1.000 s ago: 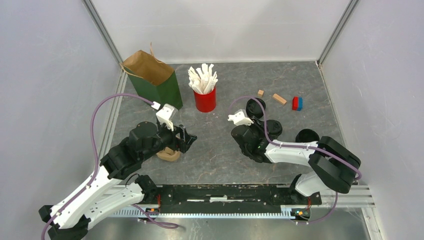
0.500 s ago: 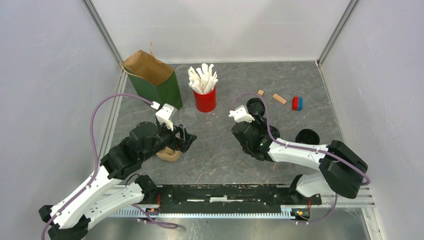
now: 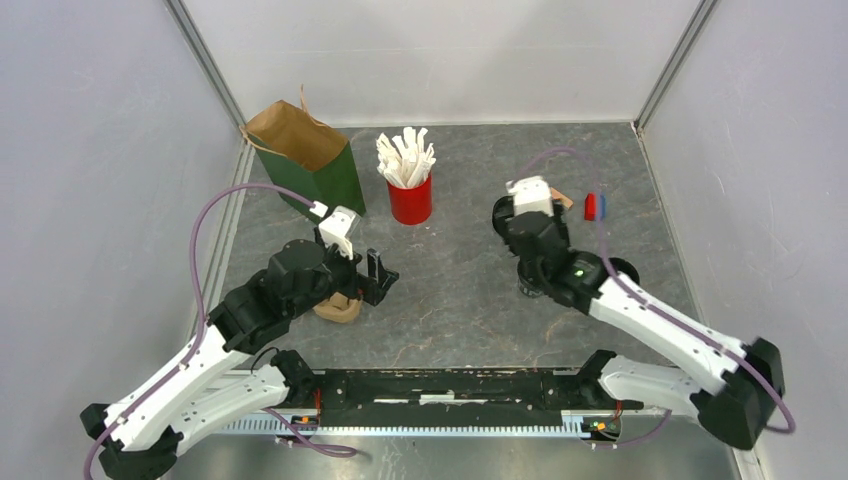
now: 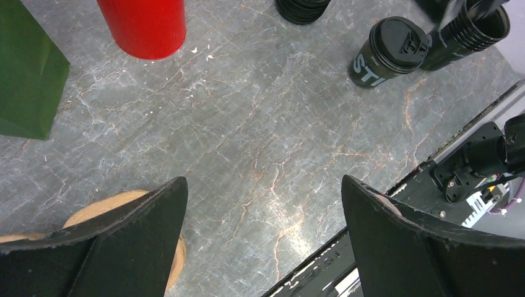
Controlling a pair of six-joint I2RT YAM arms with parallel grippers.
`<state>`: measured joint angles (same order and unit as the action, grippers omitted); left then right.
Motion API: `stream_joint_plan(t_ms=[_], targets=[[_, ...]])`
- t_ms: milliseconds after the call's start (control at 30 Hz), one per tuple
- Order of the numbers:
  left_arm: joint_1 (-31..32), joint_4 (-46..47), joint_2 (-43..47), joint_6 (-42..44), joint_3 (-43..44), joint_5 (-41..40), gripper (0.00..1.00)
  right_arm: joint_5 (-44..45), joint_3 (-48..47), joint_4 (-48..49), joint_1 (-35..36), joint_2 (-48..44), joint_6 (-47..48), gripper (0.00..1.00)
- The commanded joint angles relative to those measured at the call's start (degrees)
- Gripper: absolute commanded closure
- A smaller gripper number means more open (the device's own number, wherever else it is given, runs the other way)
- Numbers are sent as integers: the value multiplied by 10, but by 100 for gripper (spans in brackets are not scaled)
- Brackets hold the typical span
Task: Pack the takeout coffee
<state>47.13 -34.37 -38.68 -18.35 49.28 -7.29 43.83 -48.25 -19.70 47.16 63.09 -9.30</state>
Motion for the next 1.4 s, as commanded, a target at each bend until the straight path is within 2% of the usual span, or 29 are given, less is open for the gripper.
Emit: stream_joint_plan(t_ms=[0,167,367,500,700,1000,1167,1367], targets=[[2,0,-7,43,5,11,0,-61,-28,-120,-93,-61,-79,27],[2,0,-13,45,5,29,0,-112,-29,-175,-219,-61,-70,39],[2,0,-4,45,-1,39,0,-176,-20,-203,-342,-34,-43,59],[2,0,-2,44,-1,40,0,-201,-10,-199,-398,-40,-37,62],[2,0,-3,45,0,43,0,-233,15,-187,-434,-41,-38,65],[2,0,-4,45,-1,42,0,-245,36,-180,-439,-50,-39,67],[2,0,-4,44,-1,43,0,-240,10,-201,-440,-55,-37,60],[2,0,-3,44,-1,43,0,-246,-17,-245,-439,-60,-39,57]])
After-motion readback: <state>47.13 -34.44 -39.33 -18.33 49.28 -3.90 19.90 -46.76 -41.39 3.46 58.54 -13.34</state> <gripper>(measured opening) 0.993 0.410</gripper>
